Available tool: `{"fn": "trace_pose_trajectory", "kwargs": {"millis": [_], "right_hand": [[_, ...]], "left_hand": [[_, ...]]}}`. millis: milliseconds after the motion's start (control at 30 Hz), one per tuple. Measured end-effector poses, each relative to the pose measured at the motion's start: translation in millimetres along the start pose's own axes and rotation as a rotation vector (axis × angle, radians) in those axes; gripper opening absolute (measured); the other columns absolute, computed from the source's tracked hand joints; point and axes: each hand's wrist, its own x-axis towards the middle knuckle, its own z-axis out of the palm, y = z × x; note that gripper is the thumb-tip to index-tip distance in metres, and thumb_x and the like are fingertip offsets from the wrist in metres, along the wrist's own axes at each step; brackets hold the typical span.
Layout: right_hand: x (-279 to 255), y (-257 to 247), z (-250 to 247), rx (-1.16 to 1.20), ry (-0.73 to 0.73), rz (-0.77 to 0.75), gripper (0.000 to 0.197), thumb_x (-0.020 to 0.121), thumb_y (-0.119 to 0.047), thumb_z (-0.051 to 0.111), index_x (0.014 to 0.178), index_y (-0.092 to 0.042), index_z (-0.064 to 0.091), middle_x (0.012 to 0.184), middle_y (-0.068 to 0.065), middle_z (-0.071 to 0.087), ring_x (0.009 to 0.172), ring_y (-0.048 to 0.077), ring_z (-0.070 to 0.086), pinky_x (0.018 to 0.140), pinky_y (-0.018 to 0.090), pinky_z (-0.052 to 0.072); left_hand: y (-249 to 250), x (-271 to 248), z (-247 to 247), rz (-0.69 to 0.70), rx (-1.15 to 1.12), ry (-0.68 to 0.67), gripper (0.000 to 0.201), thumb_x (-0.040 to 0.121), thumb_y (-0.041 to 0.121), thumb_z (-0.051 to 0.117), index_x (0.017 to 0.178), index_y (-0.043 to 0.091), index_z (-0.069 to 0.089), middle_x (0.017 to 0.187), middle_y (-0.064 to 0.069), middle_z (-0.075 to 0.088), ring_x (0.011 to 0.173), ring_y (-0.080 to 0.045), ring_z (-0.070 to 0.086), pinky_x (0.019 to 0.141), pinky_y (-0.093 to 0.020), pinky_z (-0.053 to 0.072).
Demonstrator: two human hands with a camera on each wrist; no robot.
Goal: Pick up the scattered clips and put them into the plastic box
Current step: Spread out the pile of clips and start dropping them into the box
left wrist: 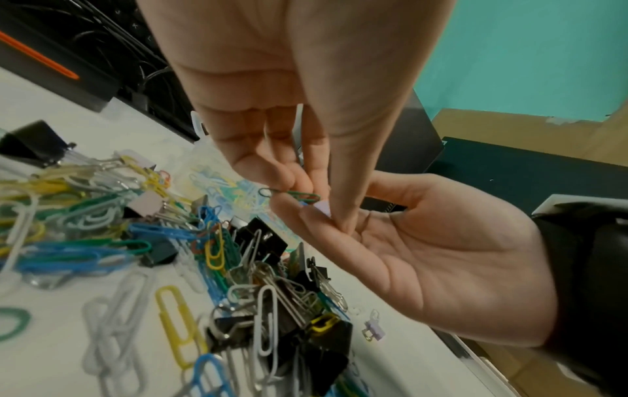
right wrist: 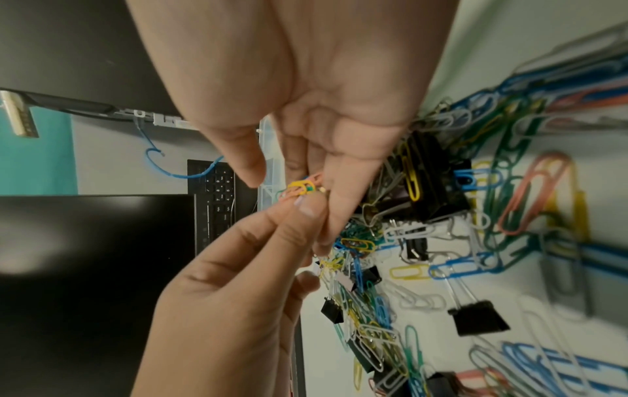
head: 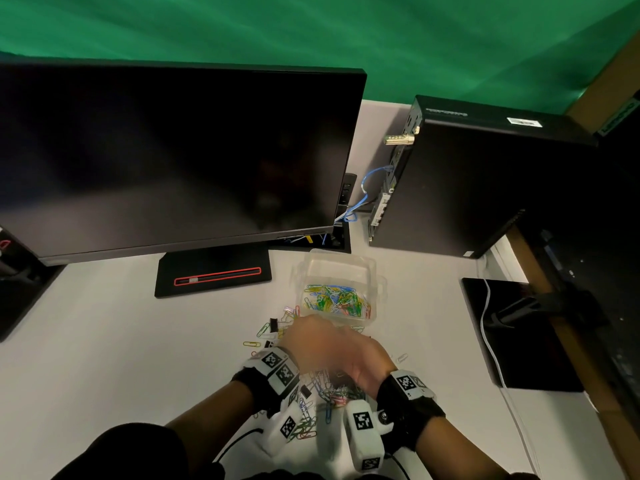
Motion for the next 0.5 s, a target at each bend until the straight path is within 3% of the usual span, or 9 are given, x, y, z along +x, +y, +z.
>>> {"fn": "trace_pose_trajectory", "kwargs": {"millis": [100, 200, 333, 500], "right_hand": [[0, -1, -3, 0.014, 0.001, 0.009, 0.027, 0.096, -0.019, 0.044, 0.099, 0.001, 0.061, 0.090, 0.018, 0.071, 0.074, 0.018, 0.070, 0.060, 0.025, 0.058], [1, -1, -6, 0.044, 0.008, 0.013, 0.026, 0.095, -0.016, 0.045, 0.105, 0.004, 0.059, 0.098, 0.021, 0.069, 0.079, 0.020, 0.070, 0.063, 0.026, 0.059], [3, -1, -12, 0.051, 0.044, 0.023, 0.025, 0.089, -0.010, 0.053, 0.108, 0.004, 0.059, 0.108, 0.023, 0.066, 0.084, 0.020, 0.068, 0.067, 0.025, 0.059], [9, -33, -12, -0.058, 0.098, -0.028, 0.022, 0.081, 0.006, 0.056, 0.102, 0.004, 0.062, 0.090, 0.019, 0.072, 0.078, 0.023, 0.071, 0.060, 0.022, 0.058]], "left_hand": [[0, 3, 2, 0.013, 0.020, -0.010, 0.016, 0.071, 0.019, 0.076, 0.084, 0.013, 0.069, 0.081, 0.005, 0.053, 0.070, -0.006, 0.051, 0.058, -0.008, 0.037], [2, 3, 3, 0.052, -0.023, -0.009, 0.009, 0.073, 0.015, 0.073, 0.078, 0.015, 0.066, 0.078, 0.007, 0.055, 0.063, 0.002, 0.048, 0.058, -0.006, 0.037], [3, 0, -1, 0.030, -0.305, -0.020, 0.017, 0.075, 0.013, 0.074, 0.073, 0.022, 0.060, 0.070, 0.011, 0.061, 0.060, -0.001, 0.055, 0.060, -0.013, 0.048], [-9, -7, -30, -0.053, -0.441, 0.106, 0.011, 0.084, 0.014, 0.064, 0.093, 0.019, 0.063, 0.084, 0.004, 0.062, 0.068, -0.008, 0.061, 0.064, -0.019, 0.052]]}}
